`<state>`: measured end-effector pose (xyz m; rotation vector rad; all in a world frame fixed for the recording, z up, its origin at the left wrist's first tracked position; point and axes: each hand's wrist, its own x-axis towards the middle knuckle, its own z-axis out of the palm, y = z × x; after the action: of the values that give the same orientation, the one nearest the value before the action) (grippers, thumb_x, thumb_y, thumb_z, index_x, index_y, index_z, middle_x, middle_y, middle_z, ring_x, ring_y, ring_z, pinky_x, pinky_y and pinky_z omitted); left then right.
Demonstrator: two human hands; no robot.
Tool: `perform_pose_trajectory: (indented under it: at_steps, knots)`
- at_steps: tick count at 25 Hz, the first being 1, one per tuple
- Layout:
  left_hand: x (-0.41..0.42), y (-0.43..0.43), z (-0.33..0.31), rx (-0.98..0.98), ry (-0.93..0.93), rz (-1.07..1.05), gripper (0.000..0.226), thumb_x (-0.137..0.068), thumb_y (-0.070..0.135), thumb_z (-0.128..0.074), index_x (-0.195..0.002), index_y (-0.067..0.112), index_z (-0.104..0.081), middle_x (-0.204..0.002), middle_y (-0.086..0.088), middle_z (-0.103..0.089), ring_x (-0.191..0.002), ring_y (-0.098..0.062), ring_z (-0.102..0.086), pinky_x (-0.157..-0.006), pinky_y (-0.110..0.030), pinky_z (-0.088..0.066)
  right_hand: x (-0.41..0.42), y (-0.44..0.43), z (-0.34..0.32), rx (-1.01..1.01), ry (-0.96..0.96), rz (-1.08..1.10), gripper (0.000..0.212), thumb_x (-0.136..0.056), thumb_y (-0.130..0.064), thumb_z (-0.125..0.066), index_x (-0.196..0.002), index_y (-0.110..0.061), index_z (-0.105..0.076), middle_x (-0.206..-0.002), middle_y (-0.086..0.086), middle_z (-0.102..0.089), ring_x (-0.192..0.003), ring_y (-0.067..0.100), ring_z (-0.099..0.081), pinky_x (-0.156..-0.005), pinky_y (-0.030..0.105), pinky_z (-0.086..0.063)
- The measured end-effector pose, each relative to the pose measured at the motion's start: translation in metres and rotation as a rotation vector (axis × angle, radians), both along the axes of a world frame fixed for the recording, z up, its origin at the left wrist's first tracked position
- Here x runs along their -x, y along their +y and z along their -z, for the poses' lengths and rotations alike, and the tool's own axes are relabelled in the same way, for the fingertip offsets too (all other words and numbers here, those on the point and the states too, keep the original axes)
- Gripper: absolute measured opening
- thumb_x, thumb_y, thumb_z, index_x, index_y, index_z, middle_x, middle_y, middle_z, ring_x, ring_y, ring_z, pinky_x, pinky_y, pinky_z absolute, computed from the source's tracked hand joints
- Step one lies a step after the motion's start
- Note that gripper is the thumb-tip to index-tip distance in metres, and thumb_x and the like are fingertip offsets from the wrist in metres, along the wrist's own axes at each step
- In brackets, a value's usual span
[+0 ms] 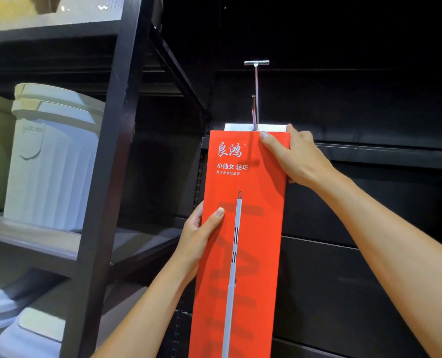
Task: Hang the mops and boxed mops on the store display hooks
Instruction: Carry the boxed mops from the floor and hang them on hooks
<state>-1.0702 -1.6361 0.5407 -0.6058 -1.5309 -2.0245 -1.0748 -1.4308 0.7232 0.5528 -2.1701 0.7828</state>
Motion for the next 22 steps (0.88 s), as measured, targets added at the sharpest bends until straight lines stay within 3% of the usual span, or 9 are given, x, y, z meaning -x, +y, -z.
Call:
perform_pose_trajectory:
  at_steps: [3, 6, 8, 11, 13, 17, 22]
  knots:
    - [0.002, -0.002, -0.001, 0.017, 0.017, -0.006, 0.037, -0.09, 0.038, -0.073, -0.126, 0.026, -0.069, -0.121, -0.015, -0.076, -0.108, -0.036, -0.074, -0.097, -0.054, -0.058, -0.002, 0.003, 0.002, -0.097, 0.127, 0.144, 0.093, -0.08, -0.095, -0.022, -0.137, -0.026, -0.048, -0.146, -0.002, -0.04, -0.13, 0.026, -0.052, -0.094, 0.052, -0.047]
    - [0.003, -0.002, -0.002, 0.029, 0.03, -0.023, 0.041, -0.088, 0.04, -0.074, -0.127, 0.028, -0.069, -0.12, -0.011, -0.077, -0.109, -0.035, -0.074, -0.092, -0.048, -0.06, 0.007, 0.005, 0.005, -0.05, 0.069, 0.09, 0.097, -0.076, -0.098, -0.025, -0.138, -0.027, -0.047, -0.145, -0.003, -0.042, -0.135, 0.025, -0.047, -0.103, 0.058, -0.046]
    - [0.003, -0.003, -0.003, 0.046, 0.043, -0.029, 0.044, -0.087, 0.041, -0.075, -0.128, 0.029, -0.067, -0.12, -0.007, -0.077, -0.109, -0.033, -0.075, -0.088, -0.045, -0.06, 0.015, 0.003, 0.006, 0.021, 0.051, 0.04, 0.1, -0.07, -0.104, -0.027, -0.128, -0.027, -0.048, -0.145, 0.0, -0.049, -0.136, 0.028, -0.05, -0.106, 0.06, -0.046]
    - [0.006, -0.004, -0.001, 0.082, 0.062, -0.059, 0.05, -0.087, 0.044, -0.075, -0.134, 0.032, -0.064, -0.123, 0.0, -0.076, -0.11, -0.025, -0.075, -0.091, -0.045, -0.061, 0.027, 0.001, 0.009, 0.11, 0.047, -0.129, 0.076, -0.068, -0.104, -0.039, -0.116, -0.046, -0.054, -0.13, 0.001, -0.065, -0.127, 0.033, -0.059, -0.104, 0.06, -0.049]
    - [0.008, -0.005, 0.0, 0.094, 0.069, -0.081, 0.054, -0.089, 0.045, -0.077, -0.138, 0.032, -0.061, -0.126, 0.002, -0.075, -0.112, -0.021, -0.075, -0.093, -0.046, -0.061, 0.029, 0.001, 0.015, 0.17, 0.045, -0.222, 0.065, -0.072, -0.099, -0.047, -0.121, -0.057, -0.055, -0.128, -0.004, -0.068, -0.123, 0.028, -0.063, -0.104, 0.056, -0.051]
    - [0.012, -0.008, 0.005, 0.118, 0.081, -0.124, 0.058, -0.089, 0.049, -0.078, -0.142, 0.034, -0.058, -0.132, 0.004, -0.072, -0.117, -0.019, -0.072, -0.098, -0.05, -0.06, 0.023, 0.0, 0.046, 0.209, 0.05, -0.285, 0.063, -0.081, -0.09, -0.05, -0.133, -0.055, -0.051, -0.133, -0.01, -0.065, -0.127, 0.013, -0.062, -0.107, 0.049, -0.052]
    - [-0.008, -0.005, 0.032, 0.197, 0.053, -0.236, 0.061, -0.088, 0.046, -0.078, -0.144, 0.038, -0.055, -0.134, 0.014, -0.069, -0.119, -0.006, -0.069, -0.103, -0.044, -0.057, 0.019, 0.01, 0.114, 0.182, -0.069, -0.26, 0.083, -0.075, -0.095, -0.052, -0.143, -0.049, -0.045, -0.141, -0.007, -0.059, -0.13, 0.013, -0.059, -0.107, 0.048, -0.053]
